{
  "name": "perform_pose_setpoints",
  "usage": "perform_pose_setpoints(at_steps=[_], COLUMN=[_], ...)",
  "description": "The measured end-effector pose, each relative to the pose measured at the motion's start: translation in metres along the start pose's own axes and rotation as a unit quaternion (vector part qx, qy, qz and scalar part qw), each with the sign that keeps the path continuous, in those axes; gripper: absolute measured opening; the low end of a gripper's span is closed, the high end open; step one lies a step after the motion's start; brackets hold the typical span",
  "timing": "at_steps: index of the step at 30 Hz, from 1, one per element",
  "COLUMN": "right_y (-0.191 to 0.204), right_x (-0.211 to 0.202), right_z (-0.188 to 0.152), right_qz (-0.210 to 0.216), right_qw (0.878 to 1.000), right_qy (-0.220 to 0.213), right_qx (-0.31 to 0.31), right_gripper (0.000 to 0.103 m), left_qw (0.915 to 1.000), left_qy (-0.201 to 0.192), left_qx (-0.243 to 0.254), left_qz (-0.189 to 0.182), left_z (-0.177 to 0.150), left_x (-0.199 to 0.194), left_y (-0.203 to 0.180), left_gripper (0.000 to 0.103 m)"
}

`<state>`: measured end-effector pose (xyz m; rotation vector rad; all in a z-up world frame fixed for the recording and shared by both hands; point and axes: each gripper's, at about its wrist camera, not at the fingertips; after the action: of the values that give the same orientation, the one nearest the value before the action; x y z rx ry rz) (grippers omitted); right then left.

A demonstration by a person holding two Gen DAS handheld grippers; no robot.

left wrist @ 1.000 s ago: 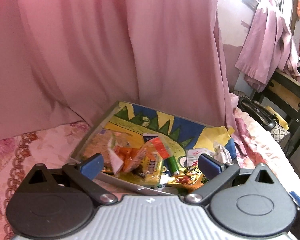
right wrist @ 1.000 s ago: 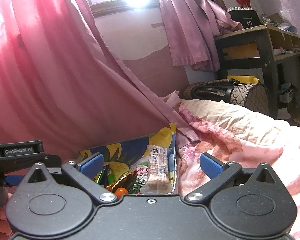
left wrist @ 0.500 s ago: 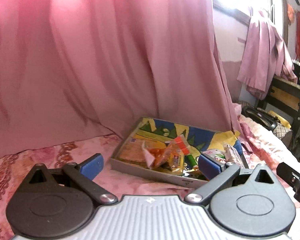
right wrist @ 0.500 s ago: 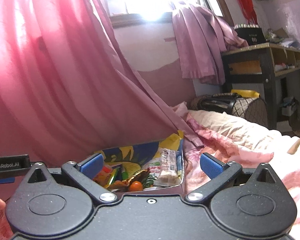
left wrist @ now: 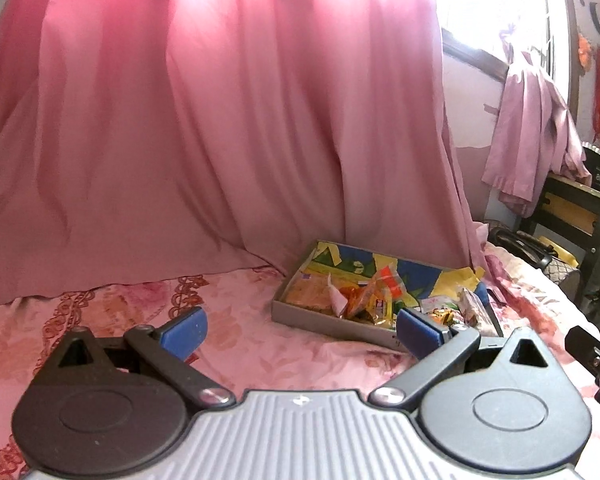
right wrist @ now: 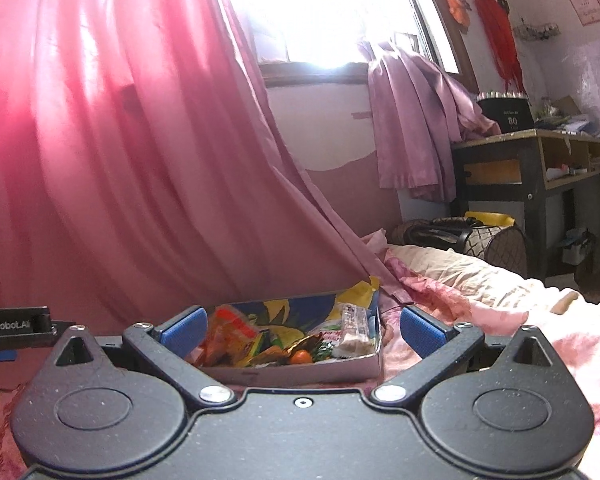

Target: Organize snacks

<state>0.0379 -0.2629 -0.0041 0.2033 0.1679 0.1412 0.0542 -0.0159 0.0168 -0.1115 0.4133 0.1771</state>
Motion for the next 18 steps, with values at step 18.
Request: perform_pose_setpoints(at_steps=[18], right_y=[0.05], right_x=[-0.071], right_z=[-0.025], right_qz=[-0.026], right_qw=[0.999], right_qy=[0.033], right_qx=[-0.031], right_gripper=[0.102], left_qw=[0.9989], left_qy=[-0.034], left_qx=[0.031], left_qz=[0.01], left_z=[-0.06], left_x=[-0.083], left_y=[0.045], left_gripper=[0.103])
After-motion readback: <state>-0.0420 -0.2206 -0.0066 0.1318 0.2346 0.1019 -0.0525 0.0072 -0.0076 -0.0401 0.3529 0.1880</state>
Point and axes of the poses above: each gripper's, at about its wrist camera, not at the fingertips, and x roughly the way its jaws point, y to its left, z to its top, and after that the axes turned 6 degrees about z, right-handed
